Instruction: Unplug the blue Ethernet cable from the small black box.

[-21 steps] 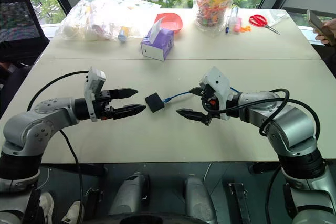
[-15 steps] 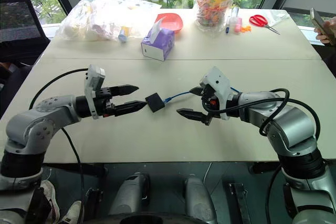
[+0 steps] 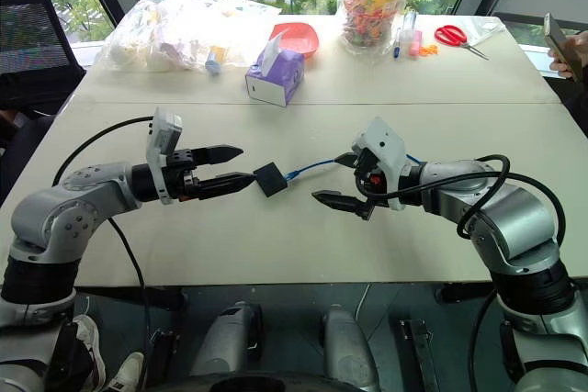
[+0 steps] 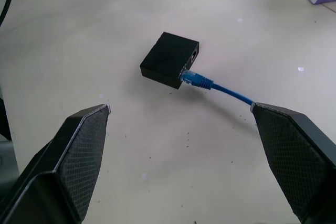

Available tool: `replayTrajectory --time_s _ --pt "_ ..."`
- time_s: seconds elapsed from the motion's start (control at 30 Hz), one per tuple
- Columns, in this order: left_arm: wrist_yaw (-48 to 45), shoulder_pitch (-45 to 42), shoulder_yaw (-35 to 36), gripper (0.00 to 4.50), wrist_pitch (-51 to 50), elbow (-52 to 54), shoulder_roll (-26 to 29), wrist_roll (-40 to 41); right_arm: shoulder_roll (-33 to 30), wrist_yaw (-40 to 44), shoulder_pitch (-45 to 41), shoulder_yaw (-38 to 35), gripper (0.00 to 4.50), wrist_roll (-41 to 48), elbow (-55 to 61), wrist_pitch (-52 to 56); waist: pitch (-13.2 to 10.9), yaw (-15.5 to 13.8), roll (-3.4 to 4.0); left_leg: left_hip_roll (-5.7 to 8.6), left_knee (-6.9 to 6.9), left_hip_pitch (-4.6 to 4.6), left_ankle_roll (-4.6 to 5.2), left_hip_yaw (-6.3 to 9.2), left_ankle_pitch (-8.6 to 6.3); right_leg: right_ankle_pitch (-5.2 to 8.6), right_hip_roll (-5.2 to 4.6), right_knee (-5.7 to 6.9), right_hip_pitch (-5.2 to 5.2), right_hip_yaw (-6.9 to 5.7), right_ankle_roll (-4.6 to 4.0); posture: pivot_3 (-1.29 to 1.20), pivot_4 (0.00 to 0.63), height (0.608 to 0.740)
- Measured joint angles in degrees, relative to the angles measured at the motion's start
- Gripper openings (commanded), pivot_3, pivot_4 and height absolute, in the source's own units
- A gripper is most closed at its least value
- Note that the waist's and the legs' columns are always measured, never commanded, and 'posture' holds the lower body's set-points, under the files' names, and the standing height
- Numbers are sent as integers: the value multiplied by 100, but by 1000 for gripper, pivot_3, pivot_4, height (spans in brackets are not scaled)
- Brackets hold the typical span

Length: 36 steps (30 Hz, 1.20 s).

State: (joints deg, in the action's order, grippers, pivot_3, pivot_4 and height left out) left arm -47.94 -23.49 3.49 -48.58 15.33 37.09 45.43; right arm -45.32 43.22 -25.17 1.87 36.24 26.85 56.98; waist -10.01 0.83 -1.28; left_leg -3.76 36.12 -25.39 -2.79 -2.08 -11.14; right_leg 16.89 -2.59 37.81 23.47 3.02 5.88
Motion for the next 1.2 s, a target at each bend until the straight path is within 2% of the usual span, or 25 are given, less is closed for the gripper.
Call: replayTrajectory --time_s 0.1,0.23,0.4,0.6,0.7,0.83,1.0,1.2 --pt "-76 -14 8 4472 1 -29 126 -5 -75 127 -161 103 4500 -13 -35 19 0 0 0 0 -1 1 0 0 0 0 0 0 0 0 0 0 150 735" --pt "-180 26 24 4472 14 -64 283 -45 -193 660 -1115 942 4500 -385 -505 -78 -1 43 2 -3 -2 3 0 -3 0 0 1 0 6 1 -2 0 150 735" --pt "-189 202 26 4472 66 -56 345 -179 -103 1363 -1943 1810 4500 -1045 -1306 -689 -2 10 1 -2 -4 -6 0 -7 0 0 -2 -6 10 1 -2 0 150 735" --pt "-140 490 182 4472 72 145 402 -226 408 2249 -2949 3105 4500 -2502 -2949 -2261 -2 34 1 -3 -4 -4 1 -10 -1 -1 0 -6 11 1 0 0 150 735" --pt "-42 561 252 4472 65 272 415 -226 821 2636 -3204 3503 4500 -3059 -3957 -3003 -2 23 2 -3 -4 -6 1 -10 -1 -5 1 -2 13 0 6 0 150 735" --pt "32 608 307 4472 57 360 420 -218 1384 3019 -3610 3620 4500 -3496 -5039 -3679 -3 15 2 -3 -3 -6 1 -11 -1 -12 1 3 12 0 19 0 150 735" --pt "201 805 431 4472 18 612 419 -141 2167 3171 -4270 3712 4500 -4189 -6935 -4672 -3 37 3 -3 -4 0 1 -11 -1 -12 1 17 14 0 20 0 150 735" --pt "400 921 463 4472 1 791 411 -93 2617 3251 -4658 3721 4500 -4800 -8163 -5707 -4 37 4 -2 -3 4 0 -10 -1 -13 0 21 11 -2 21 0 150 735"
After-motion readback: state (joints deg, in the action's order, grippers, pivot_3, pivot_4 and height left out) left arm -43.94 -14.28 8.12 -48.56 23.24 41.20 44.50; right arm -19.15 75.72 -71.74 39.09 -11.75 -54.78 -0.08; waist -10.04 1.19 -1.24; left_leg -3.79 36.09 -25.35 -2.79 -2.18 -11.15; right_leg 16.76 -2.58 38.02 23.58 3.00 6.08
